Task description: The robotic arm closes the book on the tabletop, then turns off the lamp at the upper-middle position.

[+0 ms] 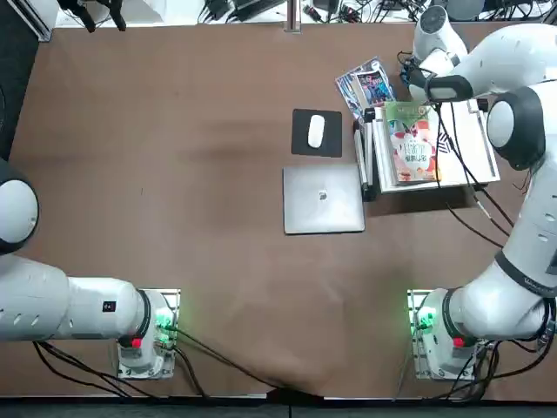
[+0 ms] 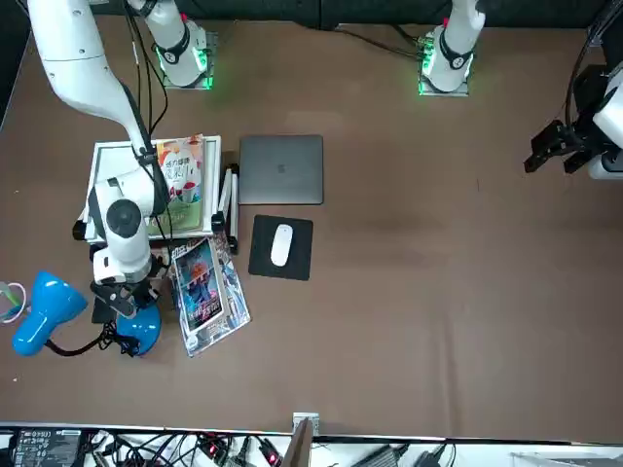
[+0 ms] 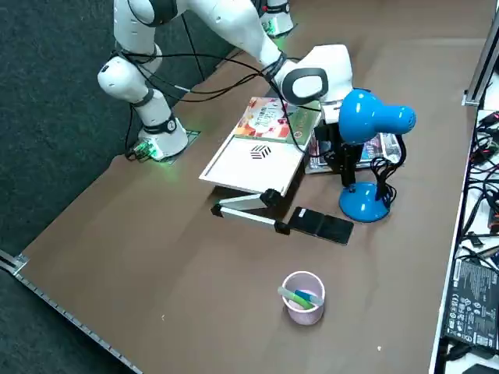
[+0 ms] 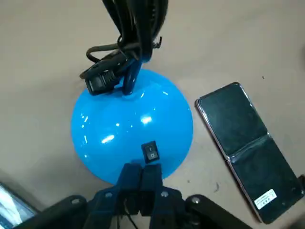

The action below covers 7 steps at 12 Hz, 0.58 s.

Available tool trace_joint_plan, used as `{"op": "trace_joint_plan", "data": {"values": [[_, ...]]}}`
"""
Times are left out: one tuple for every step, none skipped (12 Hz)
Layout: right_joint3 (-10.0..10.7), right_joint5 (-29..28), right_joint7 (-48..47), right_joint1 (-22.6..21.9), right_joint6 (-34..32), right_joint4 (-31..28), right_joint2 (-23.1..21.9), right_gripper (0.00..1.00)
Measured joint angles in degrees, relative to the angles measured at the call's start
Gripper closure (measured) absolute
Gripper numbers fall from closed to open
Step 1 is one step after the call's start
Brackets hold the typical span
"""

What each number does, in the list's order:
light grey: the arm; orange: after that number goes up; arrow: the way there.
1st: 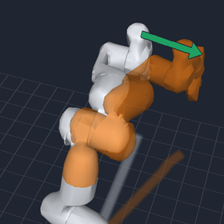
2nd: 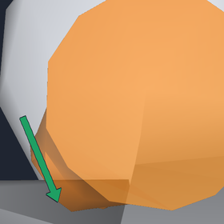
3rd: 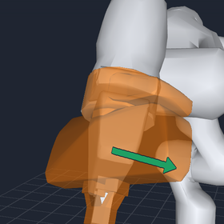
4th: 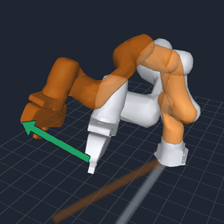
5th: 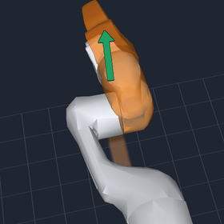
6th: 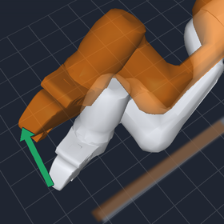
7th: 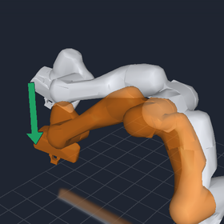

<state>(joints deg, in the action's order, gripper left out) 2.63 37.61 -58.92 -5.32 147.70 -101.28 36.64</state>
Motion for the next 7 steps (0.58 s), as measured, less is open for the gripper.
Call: {"op": "trace_joint_plan", "data": {"values": [[0.02,0.0,0.36,0.0,0.01,0.0,0.0,0.99],[0.05,0.01,0.53,0.0,0.03,0.01,0.0,0.99],[0.07,0.03,0.64,0.0,0.05,0.01,0.0,0.99],[0.1,0.23,0.74,0.0,0.12,0.02,0.0,0.99],[0.19,1.12,0.75,0.01,0.23,0.15,-0.01,0.99],[0.24,1.45,0.75,0.06,0.25,0.28,-0.01,0.99],[0.29,1.78,0.75,0.14,0.27,0.41,-0.01,0.99]]}}
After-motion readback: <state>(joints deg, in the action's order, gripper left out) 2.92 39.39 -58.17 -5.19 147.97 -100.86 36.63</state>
